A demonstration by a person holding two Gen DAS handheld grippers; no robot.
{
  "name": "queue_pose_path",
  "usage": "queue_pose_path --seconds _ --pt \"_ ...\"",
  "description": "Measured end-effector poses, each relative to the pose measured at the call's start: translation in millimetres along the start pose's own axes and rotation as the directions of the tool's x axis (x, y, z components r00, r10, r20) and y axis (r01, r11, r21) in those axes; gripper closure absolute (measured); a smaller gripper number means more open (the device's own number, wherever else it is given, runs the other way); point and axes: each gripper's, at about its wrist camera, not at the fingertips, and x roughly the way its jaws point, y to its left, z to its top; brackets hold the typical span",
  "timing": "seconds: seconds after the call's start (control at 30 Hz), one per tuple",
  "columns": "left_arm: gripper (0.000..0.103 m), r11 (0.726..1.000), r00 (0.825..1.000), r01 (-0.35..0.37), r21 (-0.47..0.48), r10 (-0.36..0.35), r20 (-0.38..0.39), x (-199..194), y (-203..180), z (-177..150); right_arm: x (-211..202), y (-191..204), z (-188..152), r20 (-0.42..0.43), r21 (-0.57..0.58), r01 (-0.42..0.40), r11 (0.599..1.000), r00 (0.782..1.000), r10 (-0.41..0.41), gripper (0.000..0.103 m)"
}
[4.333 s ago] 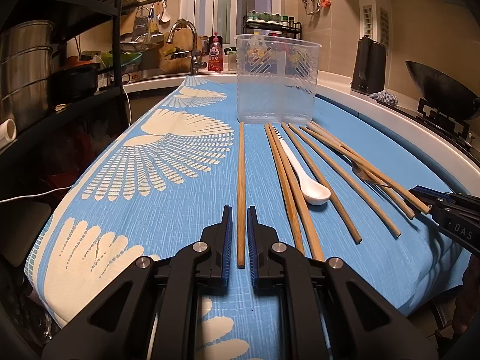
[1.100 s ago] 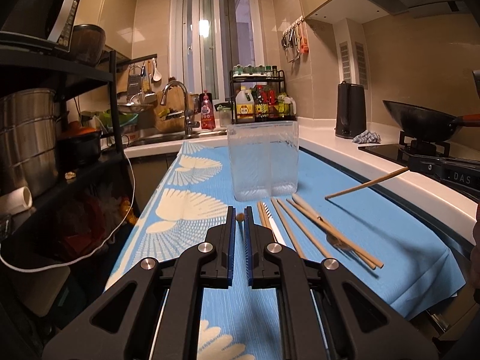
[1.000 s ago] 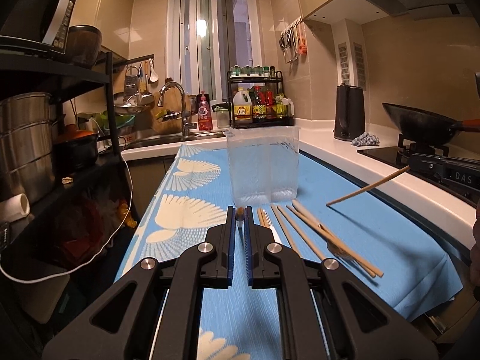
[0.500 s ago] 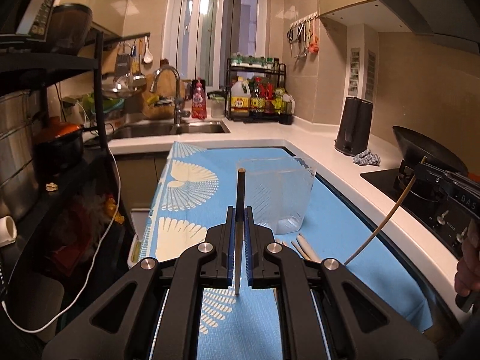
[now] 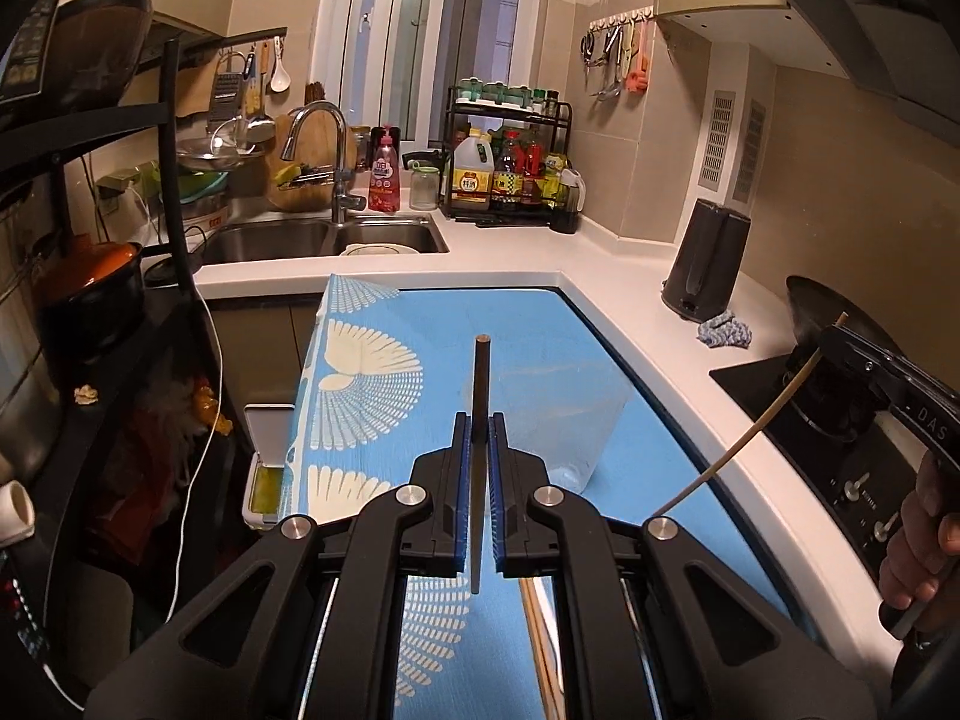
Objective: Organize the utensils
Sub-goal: 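Carry both held chopsticks upright over the clear plastic cup, then open both tools to drop the chopsticks into the clear cup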
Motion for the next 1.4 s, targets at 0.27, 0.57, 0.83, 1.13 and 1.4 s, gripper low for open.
queue_pose_path --seconds 0.27,0.57,0.83,1.13,1.4 --pt "0.097 0.998 0.997 0.063 -0.031 -0.061 0.056 -5 2 72 -4 9 76 0.119 0.018 -0.059 0.998 0.991 0.057 0.098" --pt "0.097 0.994 0.989 0.081 -0.077 -0.070 0.129 23 3 107 50 15 84 0.109 0.012 -0.040 0.999 0.993 0.039 0.098" --pt "0.097 0.993 0.997 0.072 -0.091 -0.073 -0.010 105 4 75 109 6 46 -0.006 0.036 -0.030 0.999 1.000 0.030 0.098" --pt "0.092 0.999 0.991 0.020 -0.037 -0.024 -0.130 147 -1 33 145 5 0 -0.126 0.052 -0.005 0.999 0.992 0.011 0.094" --pt "0.044 0.999 0.997 -0.031 -0.011 0.030 -0.068 116 -8 46 128 4 -5 -0.135 0.031 0.037 0.999 0.990 -0.033 0.063"
